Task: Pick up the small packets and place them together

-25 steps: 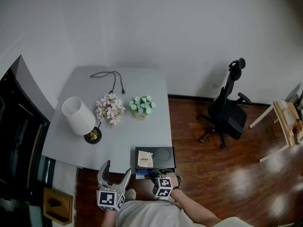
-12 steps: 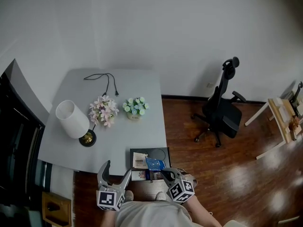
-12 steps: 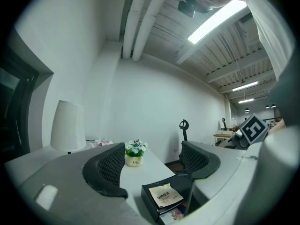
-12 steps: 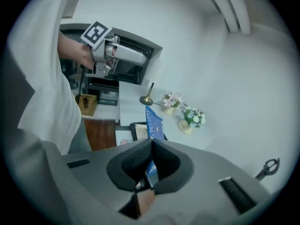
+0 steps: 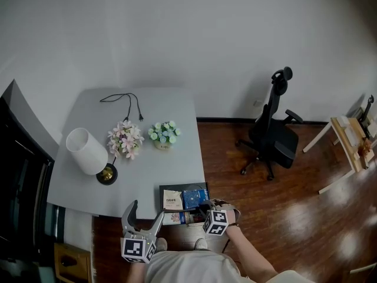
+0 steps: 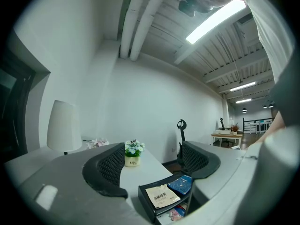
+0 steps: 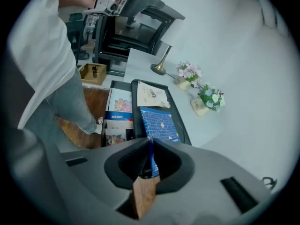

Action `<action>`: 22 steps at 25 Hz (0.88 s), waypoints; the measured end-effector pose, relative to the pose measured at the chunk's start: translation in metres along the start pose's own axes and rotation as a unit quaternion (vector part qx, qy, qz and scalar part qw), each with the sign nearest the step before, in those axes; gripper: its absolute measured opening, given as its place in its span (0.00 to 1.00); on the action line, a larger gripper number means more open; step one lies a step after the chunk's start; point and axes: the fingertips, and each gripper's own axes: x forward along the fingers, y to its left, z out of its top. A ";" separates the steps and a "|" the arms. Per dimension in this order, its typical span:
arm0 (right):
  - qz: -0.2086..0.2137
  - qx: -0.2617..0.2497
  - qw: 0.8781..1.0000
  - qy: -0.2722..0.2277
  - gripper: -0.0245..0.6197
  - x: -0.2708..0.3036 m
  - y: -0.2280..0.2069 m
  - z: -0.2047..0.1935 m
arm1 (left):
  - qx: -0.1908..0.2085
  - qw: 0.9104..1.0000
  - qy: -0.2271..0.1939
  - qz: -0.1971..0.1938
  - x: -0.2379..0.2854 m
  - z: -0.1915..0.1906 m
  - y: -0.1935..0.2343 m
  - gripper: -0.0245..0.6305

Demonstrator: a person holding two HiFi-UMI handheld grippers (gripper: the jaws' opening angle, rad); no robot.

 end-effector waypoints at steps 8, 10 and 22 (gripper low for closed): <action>-0.030 0.048 0.998 -0.023 0.70 -0.021 -0.009 0.000 | -0.002 1.000 0.006 0.005 -0.002 -0.004 0.002 0.63; -0.069 0.133 0.983 -0.102 0.70 -0.049 -0.031 0.017 | -0.001 1.000 0.005 0.001 -0.001 -0.001 0.000 0.63; -0.201 0.371 0.809 -0.408 0.52 -0.189 -0.117 0.075 | 0.008 0.999 -0.010 -0.034 0.022 0.019 -0.022 0.63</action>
